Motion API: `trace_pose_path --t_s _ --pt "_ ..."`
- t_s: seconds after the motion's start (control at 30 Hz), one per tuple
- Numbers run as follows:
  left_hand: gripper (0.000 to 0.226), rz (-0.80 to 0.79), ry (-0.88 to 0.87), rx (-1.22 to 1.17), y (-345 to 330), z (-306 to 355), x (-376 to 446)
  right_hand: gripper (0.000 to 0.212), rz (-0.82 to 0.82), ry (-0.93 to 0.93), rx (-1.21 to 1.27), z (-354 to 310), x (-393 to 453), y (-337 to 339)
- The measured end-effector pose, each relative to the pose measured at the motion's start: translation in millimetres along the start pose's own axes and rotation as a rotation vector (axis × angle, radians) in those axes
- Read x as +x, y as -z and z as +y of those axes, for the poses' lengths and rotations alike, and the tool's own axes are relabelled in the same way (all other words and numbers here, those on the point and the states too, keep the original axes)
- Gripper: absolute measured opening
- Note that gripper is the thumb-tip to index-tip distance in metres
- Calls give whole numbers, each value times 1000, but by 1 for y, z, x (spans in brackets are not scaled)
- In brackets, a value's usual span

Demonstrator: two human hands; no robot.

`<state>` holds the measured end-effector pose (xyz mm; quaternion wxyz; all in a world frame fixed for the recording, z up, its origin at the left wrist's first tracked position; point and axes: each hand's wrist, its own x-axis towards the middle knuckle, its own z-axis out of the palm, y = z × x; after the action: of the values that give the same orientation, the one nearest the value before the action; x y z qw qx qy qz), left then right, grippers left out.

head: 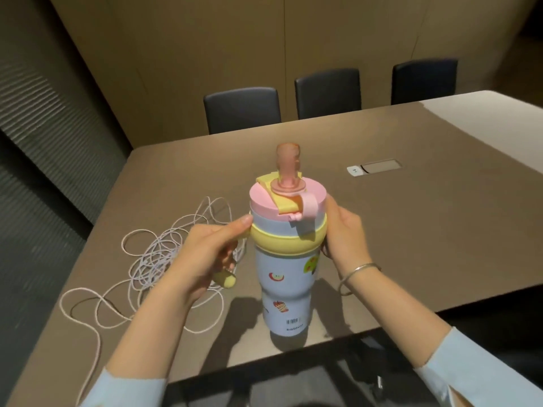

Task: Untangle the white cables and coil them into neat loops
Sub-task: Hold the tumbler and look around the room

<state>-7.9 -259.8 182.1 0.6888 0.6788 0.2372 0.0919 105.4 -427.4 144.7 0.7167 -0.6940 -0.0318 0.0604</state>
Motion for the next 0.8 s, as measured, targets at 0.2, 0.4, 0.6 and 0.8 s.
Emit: trace_pose_path --t_s 0.2,0.4,0.6,0.8 --pt "60 -40 -93 55 -90 18 -45 53 54 27 3 -29 -19 102" --pt "60 -102 -153 94 -172 40 -65 49 120 74 3 -49 -14 186" --pt "57 -205 -167 135 -266 50 -46 58 230 86 9 -55 17 274" --pt "54 -327 -169 144 -378 56 -8 73 342 69 7 -53 69 374"
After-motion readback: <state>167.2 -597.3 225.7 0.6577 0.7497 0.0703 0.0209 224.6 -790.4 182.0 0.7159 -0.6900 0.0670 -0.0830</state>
